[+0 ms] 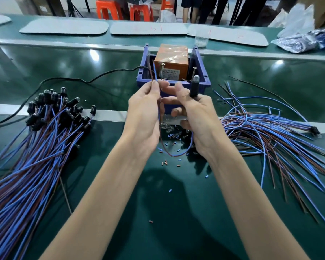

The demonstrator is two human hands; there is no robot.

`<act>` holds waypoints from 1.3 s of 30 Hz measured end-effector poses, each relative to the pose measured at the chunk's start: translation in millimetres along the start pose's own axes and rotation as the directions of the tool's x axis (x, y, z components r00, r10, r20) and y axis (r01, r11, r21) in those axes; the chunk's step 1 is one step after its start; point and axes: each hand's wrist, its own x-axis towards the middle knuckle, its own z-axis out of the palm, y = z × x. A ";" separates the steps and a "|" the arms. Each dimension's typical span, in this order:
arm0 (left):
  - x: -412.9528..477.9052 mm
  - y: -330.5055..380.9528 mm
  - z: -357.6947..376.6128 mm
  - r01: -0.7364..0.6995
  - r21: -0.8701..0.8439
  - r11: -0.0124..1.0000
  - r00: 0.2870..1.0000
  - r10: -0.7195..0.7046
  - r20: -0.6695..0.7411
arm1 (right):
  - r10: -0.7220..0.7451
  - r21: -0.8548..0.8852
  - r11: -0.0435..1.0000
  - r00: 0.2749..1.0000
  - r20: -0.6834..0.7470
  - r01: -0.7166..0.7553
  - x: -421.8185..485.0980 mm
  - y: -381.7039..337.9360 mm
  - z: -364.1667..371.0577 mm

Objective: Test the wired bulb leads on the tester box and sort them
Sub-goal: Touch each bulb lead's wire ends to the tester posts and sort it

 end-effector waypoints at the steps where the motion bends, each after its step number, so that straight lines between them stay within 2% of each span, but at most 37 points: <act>1: -1.1 0.9 0.3 0.033 -0.047 0.998 0.999 -0.033 -0.003 | 0.001 0.007 1.000 1.000 0.002 -0.001 -1.1 0.5 1.2; 6: -3.2 0.3 2.6 0.135 -0.193 0.972 0.991 -0.131 0.031 | 0.005 0.076 0.997 0.999 0.035 -0.007 -2.9 3.4 0.2; 9: -3.3 -3.2 4.6 0.160 -0.199 0.967 0.987 -0.152 0.053 | 0.019 0.083 0.996 0.999 0.040 -0.023 -2.3 2.4 -4.4; 17: 0.0 -5.7 2.0 0.062 -0.123 0.990 0.997 -0.067 -0.036 | 0.054 0.029 0.998 0.998 -0.010 -0.054 -1.2 -6.3 -7.5; 20: 1.7 -4.9 -3.4 -0.002 -0.021 1.000 0.992 -0.001 -0.129 | 0.080 0.125 0.989 0.996 -0.032 -0.075 0.9 -6.3 -7.9; 22: 5.0 -5.2 -7.2 -0.054 0.068 0.996 0.979 0.067 -0.193 | 0.043 0.104 0.994 0.997 -0.070 -0.036 2.1 -6.2 -9.4; 25: 11.1 -6.7 -13.3 -0.135 0.188 0.973 0.961 0.175 -0.216 | -0.066 0.021 0.997 0.980 -0.186 0.072 4.9 -5.9 -14.8; 30: 18.2 -8.8 -24.3 -0.212 0.373 0.903 0.924 0.310 -0.225 | -0.118 0.057 0.988 0.929 -0.350 0.147 13.5 -4.5 -30.2; 32: 20.8 -9.0 -28.1 -0.202 0.407 0.891 0.919 0.316 -0.236 | -0.114 0.075 0.985 0.910 -0.399 0.156 17.3 -3.1 -37.2; 35: 24.6 -8.6 -31.5 -0.169 0.361 0.917 0.927 0.273 -0.258 | -0.069 0.117 0.985 0.904 -0.421 0.129 22.1 0.5 -45.6; 39: 29.9 -10.0 -34.8 -0.147 0.372 0.917 0.954 0.231 -0.191 | -0.008 0.145 0.986 0.896 -0.444 0.081 26.6 5.2 -51.0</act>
